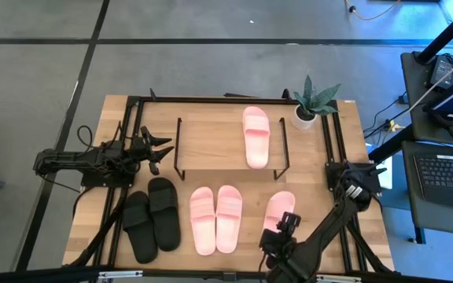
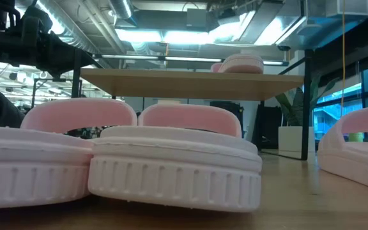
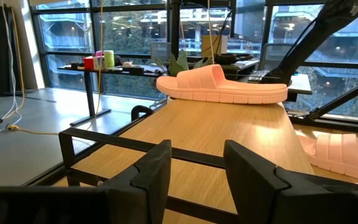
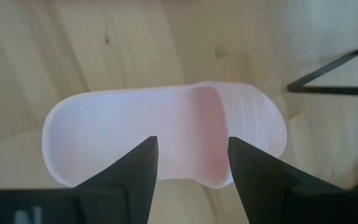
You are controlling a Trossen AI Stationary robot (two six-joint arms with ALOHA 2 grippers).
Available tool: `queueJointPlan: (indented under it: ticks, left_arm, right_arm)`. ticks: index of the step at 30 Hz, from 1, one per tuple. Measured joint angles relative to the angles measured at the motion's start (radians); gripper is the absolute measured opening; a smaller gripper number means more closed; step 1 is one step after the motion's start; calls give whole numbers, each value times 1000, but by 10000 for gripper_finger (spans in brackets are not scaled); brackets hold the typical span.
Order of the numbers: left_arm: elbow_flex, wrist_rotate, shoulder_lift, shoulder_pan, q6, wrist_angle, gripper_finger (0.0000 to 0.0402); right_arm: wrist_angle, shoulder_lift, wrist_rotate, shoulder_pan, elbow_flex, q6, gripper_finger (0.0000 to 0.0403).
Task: Pick and place slides into the shelf
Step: Put the pink slipper on the shelf
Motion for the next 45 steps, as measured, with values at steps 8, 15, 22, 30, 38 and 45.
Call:
queueJointPlan:
  ticks: [8,15,22,30,38,45]
  left_arm:
    - [0,0,0,0,-1,0,141]
    - [0,0,0,0,-1,0,141]
    - [0,0,0,0,-1,0,141]
    - [0,0,0,0,0,0,141]
    - [0,0,0,0,0,0,141]
    - [0,0,0,0,0,0,141]
  right_arm:
    - [2,2,37,11,-5,6,196]
    - [-2,1,-2,15,-161,24,196]
    - [0,2,-18,35,-263,69,196]
    - [1,1,-15,34,-355,98,196]
    - [0,1,-19,29,-400,113,187]
    - [1,1,-18,25,-400,113,129]
